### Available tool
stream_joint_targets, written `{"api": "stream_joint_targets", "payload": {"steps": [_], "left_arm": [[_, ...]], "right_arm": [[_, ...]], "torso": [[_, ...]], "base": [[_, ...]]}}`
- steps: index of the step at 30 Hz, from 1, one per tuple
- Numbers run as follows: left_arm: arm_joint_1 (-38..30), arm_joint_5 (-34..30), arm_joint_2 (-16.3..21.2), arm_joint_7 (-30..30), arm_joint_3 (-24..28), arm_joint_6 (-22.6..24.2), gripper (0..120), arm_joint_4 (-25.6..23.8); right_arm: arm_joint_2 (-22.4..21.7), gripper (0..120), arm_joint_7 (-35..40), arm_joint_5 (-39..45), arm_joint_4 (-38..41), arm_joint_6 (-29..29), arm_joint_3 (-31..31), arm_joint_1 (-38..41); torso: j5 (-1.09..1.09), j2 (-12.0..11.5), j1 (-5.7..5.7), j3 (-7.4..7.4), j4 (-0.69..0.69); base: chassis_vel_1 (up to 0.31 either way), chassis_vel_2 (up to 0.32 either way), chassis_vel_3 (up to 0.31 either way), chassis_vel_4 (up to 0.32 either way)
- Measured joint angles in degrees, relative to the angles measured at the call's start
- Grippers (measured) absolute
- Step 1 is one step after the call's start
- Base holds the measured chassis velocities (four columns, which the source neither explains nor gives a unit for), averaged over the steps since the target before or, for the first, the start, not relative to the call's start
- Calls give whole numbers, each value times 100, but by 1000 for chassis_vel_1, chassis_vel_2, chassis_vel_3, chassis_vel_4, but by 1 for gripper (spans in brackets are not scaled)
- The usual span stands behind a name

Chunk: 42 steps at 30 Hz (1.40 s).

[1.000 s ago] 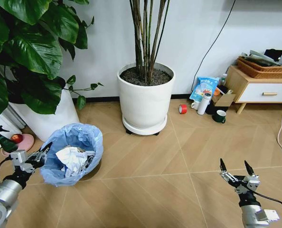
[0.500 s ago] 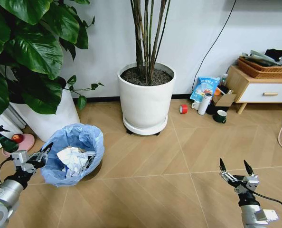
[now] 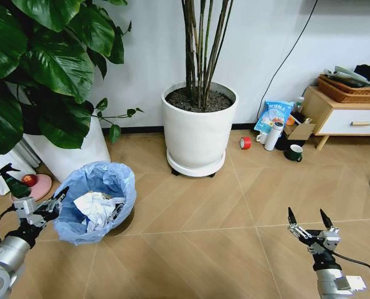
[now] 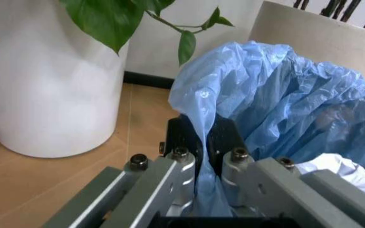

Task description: Pick up the trash bin and place the garbage on the floor into it.

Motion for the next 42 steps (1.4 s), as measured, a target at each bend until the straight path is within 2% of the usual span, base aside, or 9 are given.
{"api": "stream_joint_targets", "payload": {"steps": [24, 42], "left_arm": [[13, -72, 2, -10, -19, -1, 0, -42], [43, -141, 48, -42, -57, 0, 0, -66]], "right_arm": [[39, 100, -45, -38, 130, 12, 36, -115], [11, 100, -94, -50, 178, 53, 48, -154]], "torso": [[0, 0, 0, 0, -1], [3, 0, 0, 0, 0]], "base": [[109, -89, -104, 85], [217, -90, -208, 100]]}}
